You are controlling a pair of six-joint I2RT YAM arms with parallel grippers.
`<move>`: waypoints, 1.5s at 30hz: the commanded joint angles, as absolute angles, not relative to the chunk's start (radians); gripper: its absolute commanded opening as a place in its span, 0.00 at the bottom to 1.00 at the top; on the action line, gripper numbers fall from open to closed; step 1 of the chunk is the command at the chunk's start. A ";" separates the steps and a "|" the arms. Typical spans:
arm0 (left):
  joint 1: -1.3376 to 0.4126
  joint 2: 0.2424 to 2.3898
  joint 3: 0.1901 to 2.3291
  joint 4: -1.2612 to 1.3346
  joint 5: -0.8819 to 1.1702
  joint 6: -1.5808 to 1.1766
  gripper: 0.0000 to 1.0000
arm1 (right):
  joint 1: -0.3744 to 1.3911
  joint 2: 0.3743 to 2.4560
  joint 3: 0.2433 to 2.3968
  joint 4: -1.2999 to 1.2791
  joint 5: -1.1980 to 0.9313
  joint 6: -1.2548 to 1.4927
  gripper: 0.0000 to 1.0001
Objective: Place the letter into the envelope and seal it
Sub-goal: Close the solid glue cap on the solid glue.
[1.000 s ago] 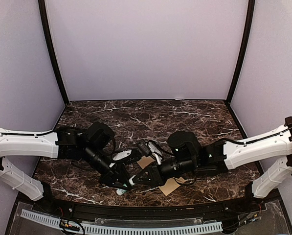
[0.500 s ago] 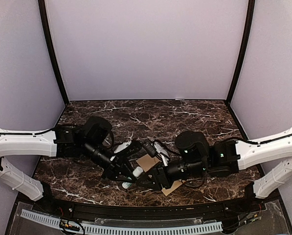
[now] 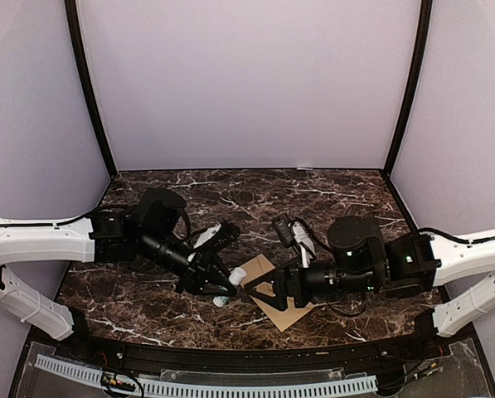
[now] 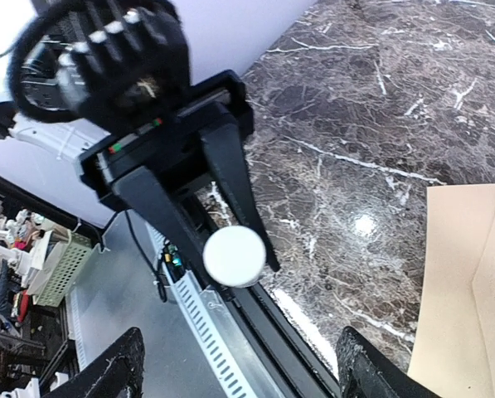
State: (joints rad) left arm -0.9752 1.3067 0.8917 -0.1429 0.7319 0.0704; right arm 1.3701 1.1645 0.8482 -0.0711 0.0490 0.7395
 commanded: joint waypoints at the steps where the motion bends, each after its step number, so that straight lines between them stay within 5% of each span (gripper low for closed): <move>1: -0.976 1.281 0.910 -0.117 0.722 0.067 0.00 | 1.383 1.236 0.914 -0.067 0.135 0.749 0.76; 23: -0.976 1.279 0.913 -0.118 0.722 0.064 0.00 | 1.391 1.376 0.991 0.028 0.154 0.729 0.33; 45: -0.976 1.272 0.909 -0.111 0.704 0.063 0.00 | 1.392 1.410 1.008 -0.047 0.168 0.754 0.24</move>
State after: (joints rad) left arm -0.9741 1.3067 0.8921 -0.1555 0.6975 0.0669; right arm 1.3827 1.3979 0.9878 -0.0261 0.1616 0.7441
